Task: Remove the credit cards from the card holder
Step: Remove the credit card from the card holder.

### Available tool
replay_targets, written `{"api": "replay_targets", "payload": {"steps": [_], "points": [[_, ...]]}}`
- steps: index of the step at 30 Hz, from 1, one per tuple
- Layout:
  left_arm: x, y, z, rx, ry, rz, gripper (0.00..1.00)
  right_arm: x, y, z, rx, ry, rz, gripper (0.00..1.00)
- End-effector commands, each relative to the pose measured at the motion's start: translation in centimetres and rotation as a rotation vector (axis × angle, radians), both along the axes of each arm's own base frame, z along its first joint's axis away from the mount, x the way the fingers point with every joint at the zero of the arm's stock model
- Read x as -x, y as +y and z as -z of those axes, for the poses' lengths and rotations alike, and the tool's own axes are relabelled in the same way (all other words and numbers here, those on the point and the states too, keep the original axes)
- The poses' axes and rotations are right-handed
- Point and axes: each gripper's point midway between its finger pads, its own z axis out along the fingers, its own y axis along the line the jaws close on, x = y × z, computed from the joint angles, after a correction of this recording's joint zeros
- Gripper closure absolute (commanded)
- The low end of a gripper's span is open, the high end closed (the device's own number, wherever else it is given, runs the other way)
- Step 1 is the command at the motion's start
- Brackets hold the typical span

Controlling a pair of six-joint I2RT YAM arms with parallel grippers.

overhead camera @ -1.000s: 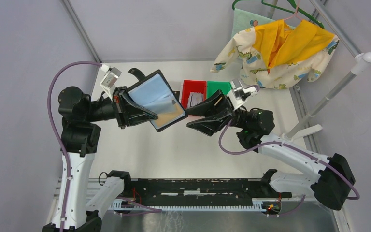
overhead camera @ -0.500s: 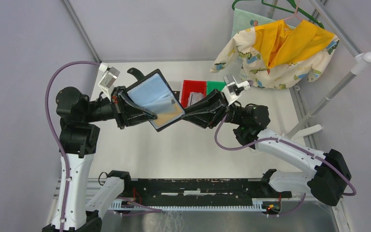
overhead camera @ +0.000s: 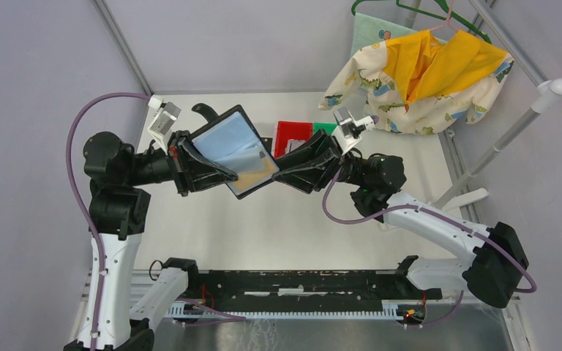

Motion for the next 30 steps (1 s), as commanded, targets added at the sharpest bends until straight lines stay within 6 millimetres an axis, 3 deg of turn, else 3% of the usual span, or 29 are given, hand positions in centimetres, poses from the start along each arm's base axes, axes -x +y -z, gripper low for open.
{"api": "replay_targets", "payload": {"steps": [1, 6, 16, 23, 30], "points": [[1.0, 0.2, -1.7, -0.003, -0.124, -0.008, 0.98, 1.1, -0.6, -2.5, -0.063, -0.043, -0.051, 0.60], [1.3, 0.2, -2.0, -0.001, -0.123, -0.006, 0.98, 1.3, -0.9, -2.4, -0.068, -0.062, -0.038, 0.77], [1.6, 0.2, -2.5, 0.008, -0.106, 0.011, 0.98, 1.6, -1.4, -2.7, -0.094, -0.075, -0.036, 0.79], [2.1, 0.2, -2.1, 0.001, -0.140, 0.020, 0.98, -0.5, -0.4, -3.6, -0.063, 0.004, 0.029, 0.78], [2.4, 0.2, -1.9, -0.004, -0.147, 0.040, 0.98, -0.6, -0.4, -3.7, -0.084, 0.021, 0.024, 0.78]]}}
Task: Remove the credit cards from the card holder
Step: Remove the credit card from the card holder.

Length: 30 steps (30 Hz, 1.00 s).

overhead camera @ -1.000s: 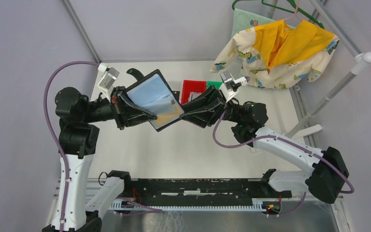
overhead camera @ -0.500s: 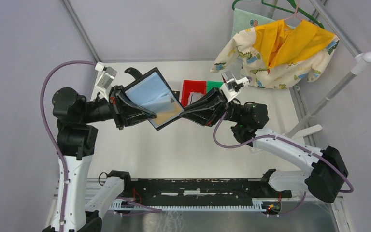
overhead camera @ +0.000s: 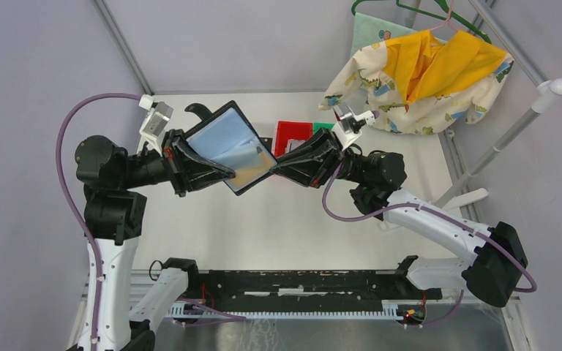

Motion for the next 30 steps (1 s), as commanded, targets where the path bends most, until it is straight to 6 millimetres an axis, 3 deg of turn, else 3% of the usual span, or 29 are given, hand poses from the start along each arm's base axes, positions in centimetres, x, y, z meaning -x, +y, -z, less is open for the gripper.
{"api": "replay_targets", "payload": {"steps": [1, 11, 15, 18, 21, 24, 26, 27, 28, 30], "points": [[2.2, 0.0, -0.8, -0.012, -0.088, 0.072, 0.98, -0.5, -0.6, -2.5, -0.073, 0.005, 0.035, 0.77], [2.1, 0.0, 0.1, -0.027, -0.084, 0.078, 0.98, 0.3, 0.6, -3.4, -0.105, -0.010, -0.007, 0.66], [2.0, 0.0, 0.2, -0.029, -0.080, 0.081, 0.98, 0.8, 0.9, -3.8, -0.135, -0.006, -0.036, 0.78], [2.1, 0.1, 0.2, -0.030, -0.081, 0.082, 0.98, 0.8, 1.1, -3.7, -0.138, 0.004, -0.041, 0.78], [1.7, 0.1, 0.6, -0.036, -0.079, 0.062, 0.84, 0.7, 1.6, -3.7, -0.140, 0.008, -0.040, 0.67], [0.9, 0.1, 1.2, -0.045, -0.059, 0.047, 0.63, 0.8, 2.8, -3.4, -0.120, 0.022, -0.058, 0.65], [0.3, 0.1, 1.5, -0.055, -0.058, 0.024, 0.57, 0.4, 3.4, -2.7, -0.100, 0.051, -0.069, 0.77], [0.0, 0.2, 1.6, -0.063, -0.065, 0.012, 0.52, 0.3, 3.6, -2.4, -0.089, 0.065, -0.066, 0.88], [-0.3, 0.2, 1.8, -0.075, -0.078, -0.008, 0.43, -0.3, 3.9, -1.8, -0.063, 0.089, -0.045, 0.98], [-1.3, 0.7, 2.5, -0.124, -0.141, -0.076, 0.16, -1.7, 4.4, -0.8, 0.019, 0.109, 0.044, 1.00]]}}
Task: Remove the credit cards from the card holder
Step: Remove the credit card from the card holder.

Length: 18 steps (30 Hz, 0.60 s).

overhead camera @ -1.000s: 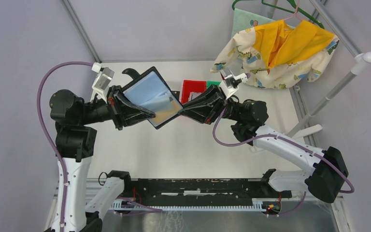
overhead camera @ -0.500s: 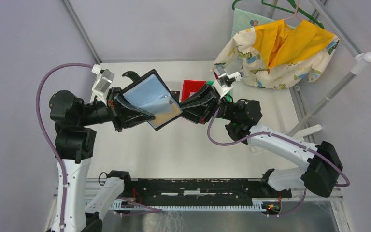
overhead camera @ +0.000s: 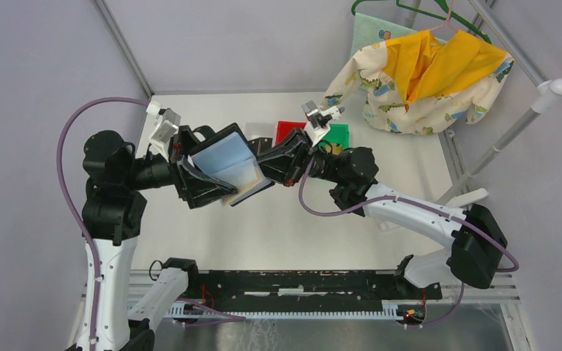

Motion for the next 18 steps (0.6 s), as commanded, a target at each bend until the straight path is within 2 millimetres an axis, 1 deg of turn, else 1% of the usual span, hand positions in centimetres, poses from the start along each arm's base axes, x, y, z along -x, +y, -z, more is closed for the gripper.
{"api": "replay_targets", "payload": {"steps": [1, 2, 3, 4, 5, 6, 8, 10, 12, 14, 15, 18], "points": [[-1.9, 0.9, 1.0, -0.103, -0.165, -0.126, 0.11, -2.4, 0.4, -0.5, 0.107, 0.018, 0.164, 1.00], [-2.5, 1.3, 1.4, -0.137, -0.218, -0.163, 0.06, -3.4, 0.3, -0.1, 0.159, 0.001, 0.235, 1.00], [-3.1, 1.7, 1.9, -0.172, -0.269, -0.200, 0.03, -4.5, 0.3, 0.7, 0.226, 0.024, 0.298, 1.00], [-3.6, 2.1, 2.3, -0.198, -0.310, -0.235, 0.01, -5.3, 0.0, 1.0, 0.270, 0.027, 0.351, 1.00], [-3.9, 2.4, 2.7, -0.213, -0.344, -0.257, 0.00, -6.0, -0.3, 1.4, 0.310, 0.040, 0.398, 1.00], [-3.8, 2.6, 3.0, -0.226, -0.381, -0.266, 0.00, -6.3, -0.7, 1.6, 0.328, 0.045, 0.426, 1.00], [-3.6, 2.7, 3.2, -0.232, -0.441, -0.274, 0.00, -6.6, -1.4, 1.7, 0.340, 0.062, 0.459, 1.00], [-2.8, 2.7, 3.4, -0.237, -0.509, -0.249, 0.00, -6.7, -1.7, 1.9, 0.358, 0.075, 0.473, 1.00], [-2.6, 2.9, 3.7, -0.254, -0.559, -0.253, 0.00, -6.8, -1.8, 2.0, 0.367, 0.084, 0.477, 1.00], [-3.4, 3.4, 4.3, -0.286, -0.583, -0.291, 0.02, -6.5, -1.6, 2.1, 0.375, 0.084, 0.468, 1.00], [-3.8, 3.6, 4.6, -0.303, -0.593, -0.312, 0.05, -6.6, -1.5, 2.5, 0.399, 0.095, 0.475, 1.00], [-5.2, 4.5, 5.2, -0.336, -0.617, -0.385, 0.14, -7.0, -1.1, 2.6, 0.461, 0.121, 0.523, 1.00]]}}
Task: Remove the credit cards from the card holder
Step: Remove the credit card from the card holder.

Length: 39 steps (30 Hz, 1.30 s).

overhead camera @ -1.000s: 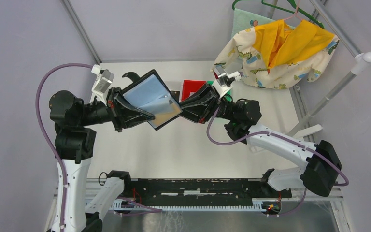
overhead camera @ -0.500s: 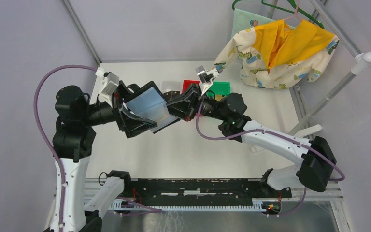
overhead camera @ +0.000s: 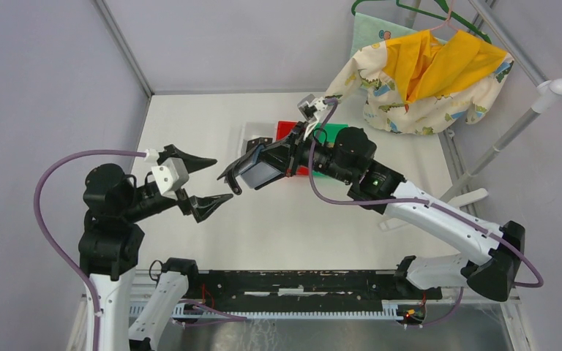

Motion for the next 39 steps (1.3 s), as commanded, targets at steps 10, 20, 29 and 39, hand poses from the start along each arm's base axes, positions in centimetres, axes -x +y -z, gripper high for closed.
{"api": "replay_targets", "payload": {"steps": [10, 20, 29, 39], "points": [[-4.0, 1.9, 4.2, -0.127, -0.159, -0.136, 0.19, 1.8, 2.2, -1.9, 0.137, -0.019, 0.105, 1.00], [-3.4, 1.1, 2.4, -0.043, -0.052, -0.109, 0.84, 3.3, 2.1, -0.9, 0.152, -0.084, 0.051, 1.00], [1.9, -1.5, 3.0, -0.026, 0.242, 0.218, 0.98, 5.6, 1.4, -0.9, 0.127, -0.235, -0.129, 0.57], [4.8, -2.6, 1.1, 0.084, 0.481, 0.399, 0.98, 9.1, -0.3, -6.0, -0.097, -0.355, -0.580, 0.39]]}}
